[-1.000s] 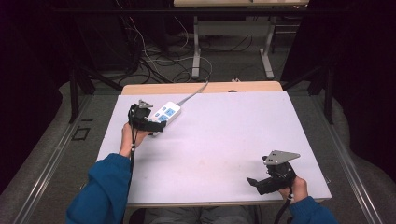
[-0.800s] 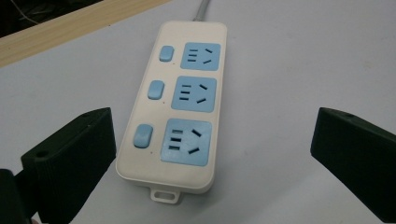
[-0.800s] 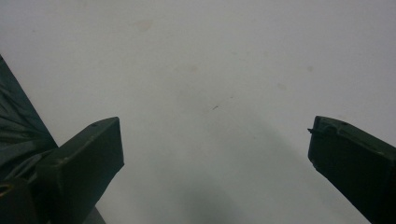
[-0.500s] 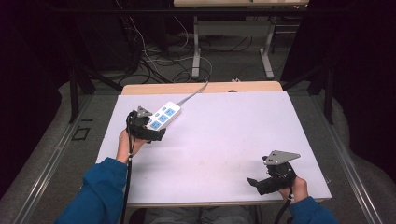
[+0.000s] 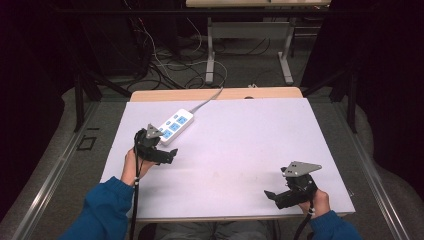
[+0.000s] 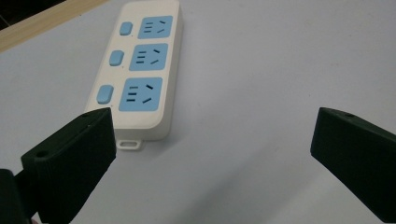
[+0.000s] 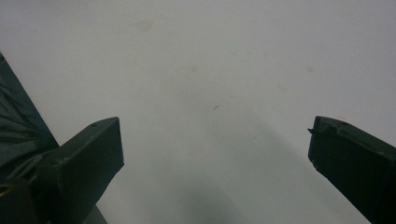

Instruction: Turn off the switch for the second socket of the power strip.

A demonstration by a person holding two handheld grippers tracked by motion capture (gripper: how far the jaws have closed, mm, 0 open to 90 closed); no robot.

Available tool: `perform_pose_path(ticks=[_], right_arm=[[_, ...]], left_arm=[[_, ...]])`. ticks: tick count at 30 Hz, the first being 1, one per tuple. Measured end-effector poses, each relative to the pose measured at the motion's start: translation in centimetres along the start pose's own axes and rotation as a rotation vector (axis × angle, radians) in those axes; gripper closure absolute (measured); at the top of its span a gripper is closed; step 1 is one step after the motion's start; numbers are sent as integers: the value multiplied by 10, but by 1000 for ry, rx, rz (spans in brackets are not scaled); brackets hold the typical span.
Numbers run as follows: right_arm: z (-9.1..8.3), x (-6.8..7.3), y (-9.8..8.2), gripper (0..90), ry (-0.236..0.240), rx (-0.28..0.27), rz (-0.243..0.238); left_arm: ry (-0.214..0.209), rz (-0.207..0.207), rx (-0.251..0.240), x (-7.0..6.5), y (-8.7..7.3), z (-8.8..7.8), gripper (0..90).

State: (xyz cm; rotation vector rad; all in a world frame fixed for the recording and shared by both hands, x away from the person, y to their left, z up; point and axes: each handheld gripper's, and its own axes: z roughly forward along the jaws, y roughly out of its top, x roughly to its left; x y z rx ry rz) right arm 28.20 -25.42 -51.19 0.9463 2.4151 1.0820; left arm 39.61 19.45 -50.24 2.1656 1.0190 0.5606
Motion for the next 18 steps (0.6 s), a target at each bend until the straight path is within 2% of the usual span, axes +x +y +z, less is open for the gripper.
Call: perform_pose_path(ticks=[6, 8, 11, 12, 15, 18], right_arm=[[-1, -1, 1, 27, 7, 12, -19], [0, 0, 0, 26, 1, 1, -3], [0, -1, 0, 27, 3, -2, -15], [-1, -1, 1, 26, 7, 12, -18], [0, -1, 0, 27, -1, -4, -11], [1, -1, 0, 27, 0, -4, -15]], left_arm=[[-10, 17, 4, -7, -13, -14, 1], [-12, 22, 1, -11, -18, -18, 1], [-20, 22, -3, -15, -25, -25, 1], [-24, 24, -3, -16, -27, -27, 1], [-22, 34, 1, -18, -33, -33, 1], [-22, 25, -8, -20, -39, -38, 1]])
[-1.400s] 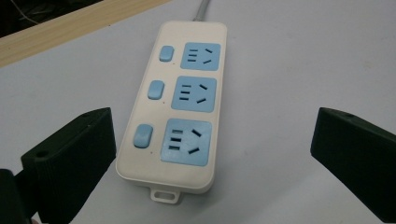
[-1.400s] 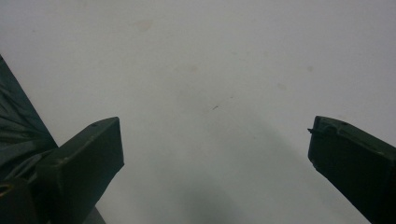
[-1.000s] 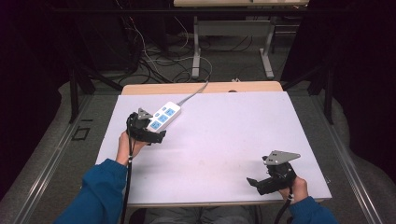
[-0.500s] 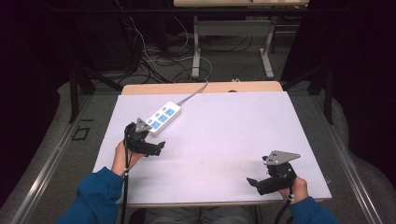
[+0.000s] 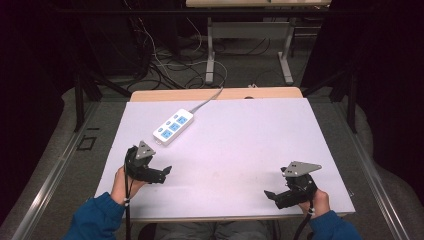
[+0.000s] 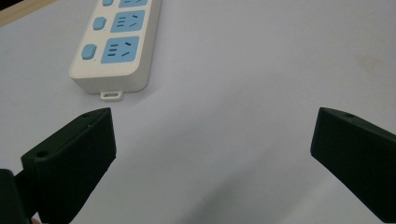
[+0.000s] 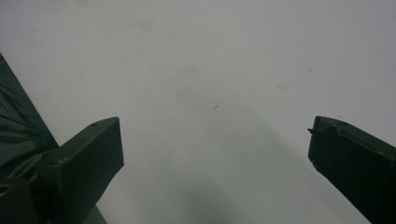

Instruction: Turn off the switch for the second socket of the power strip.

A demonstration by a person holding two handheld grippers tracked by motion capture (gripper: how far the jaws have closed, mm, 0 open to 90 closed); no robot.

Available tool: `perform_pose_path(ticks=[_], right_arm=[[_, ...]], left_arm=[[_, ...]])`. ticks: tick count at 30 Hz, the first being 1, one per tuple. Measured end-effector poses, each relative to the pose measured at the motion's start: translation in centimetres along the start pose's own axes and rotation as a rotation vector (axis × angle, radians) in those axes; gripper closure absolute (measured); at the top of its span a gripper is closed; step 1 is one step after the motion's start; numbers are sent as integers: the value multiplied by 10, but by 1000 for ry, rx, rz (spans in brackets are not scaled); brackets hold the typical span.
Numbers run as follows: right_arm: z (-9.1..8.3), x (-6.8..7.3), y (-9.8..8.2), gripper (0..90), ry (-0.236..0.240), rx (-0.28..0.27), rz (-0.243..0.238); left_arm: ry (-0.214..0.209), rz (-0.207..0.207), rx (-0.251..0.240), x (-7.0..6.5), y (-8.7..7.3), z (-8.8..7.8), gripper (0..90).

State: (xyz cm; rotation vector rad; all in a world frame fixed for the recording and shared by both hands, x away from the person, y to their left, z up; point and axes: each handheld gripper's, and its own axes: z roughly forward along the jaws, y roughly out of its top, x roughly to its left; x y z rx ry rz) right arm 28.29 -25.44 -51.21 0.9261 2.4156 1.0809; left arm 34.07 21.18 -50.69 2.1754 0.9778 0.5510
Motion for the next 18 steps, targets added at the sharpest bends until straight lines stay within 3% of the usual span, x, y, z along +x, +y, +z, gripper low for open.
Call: perform_pose_path(ticks=[18], right_arm=[[0, 0, 0, 27, 6, 8, -2]], left_arm=[[6, 26, -1, -17, -34, -27, 1]])
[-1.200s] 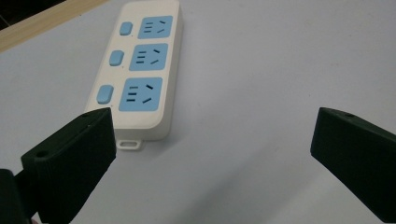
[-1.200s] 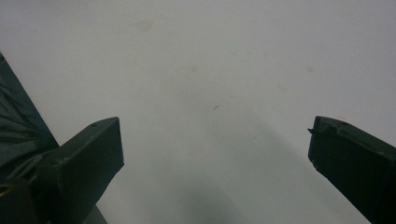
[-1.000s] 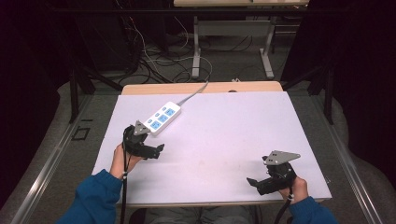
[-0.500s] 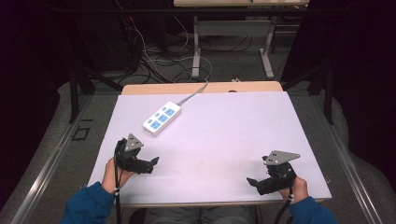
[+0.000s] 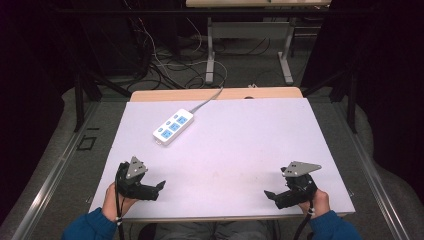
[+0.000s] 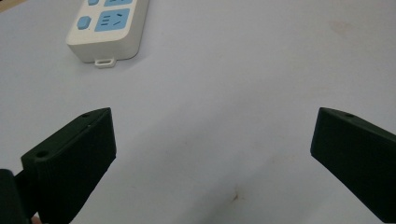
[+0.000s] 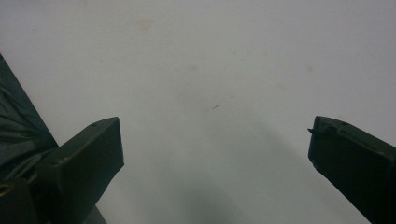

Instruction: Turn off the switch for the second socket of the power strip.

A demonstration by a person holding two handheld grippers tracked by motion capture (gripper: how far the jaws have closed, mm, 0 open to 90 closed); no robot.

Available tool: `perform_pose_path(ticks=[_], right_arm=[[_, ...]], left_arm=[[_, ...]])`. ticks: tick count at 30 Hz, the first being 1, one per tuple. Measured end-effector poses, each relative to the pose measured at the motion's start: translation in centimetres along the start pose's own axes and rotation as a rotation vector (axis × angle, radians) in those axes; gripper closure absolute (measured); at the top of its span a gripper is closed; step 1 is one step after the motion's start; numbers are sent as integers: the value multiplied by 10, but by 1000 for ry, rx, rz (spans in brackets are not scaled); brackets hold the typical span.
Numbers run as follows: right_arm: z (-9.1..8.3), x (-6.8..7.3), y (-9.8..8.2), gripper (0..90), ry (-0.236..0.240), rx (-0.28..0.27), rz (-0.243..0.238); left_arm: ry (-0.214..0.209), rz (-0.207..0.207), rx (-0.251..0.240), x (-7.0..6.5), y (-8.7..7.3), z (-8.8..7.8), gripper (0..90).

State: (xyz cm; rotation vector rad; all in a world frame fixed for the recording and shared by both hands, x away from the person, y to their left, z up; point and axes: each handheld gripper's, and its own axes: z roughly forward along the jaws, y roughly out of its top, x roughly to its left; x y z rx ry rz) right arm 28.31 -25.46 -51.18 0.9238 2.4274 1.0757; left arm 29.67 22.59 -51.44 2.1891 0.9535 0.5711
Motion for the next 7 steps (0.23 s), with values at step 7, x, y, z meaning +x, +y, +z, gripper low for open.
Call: perform_pose_path(ticks=[7], right_arm=[[0, 1, 0, 26, -2, 5, 3]], left_arm=[[-4, 2, 1, -2, -1, -2, 1]])
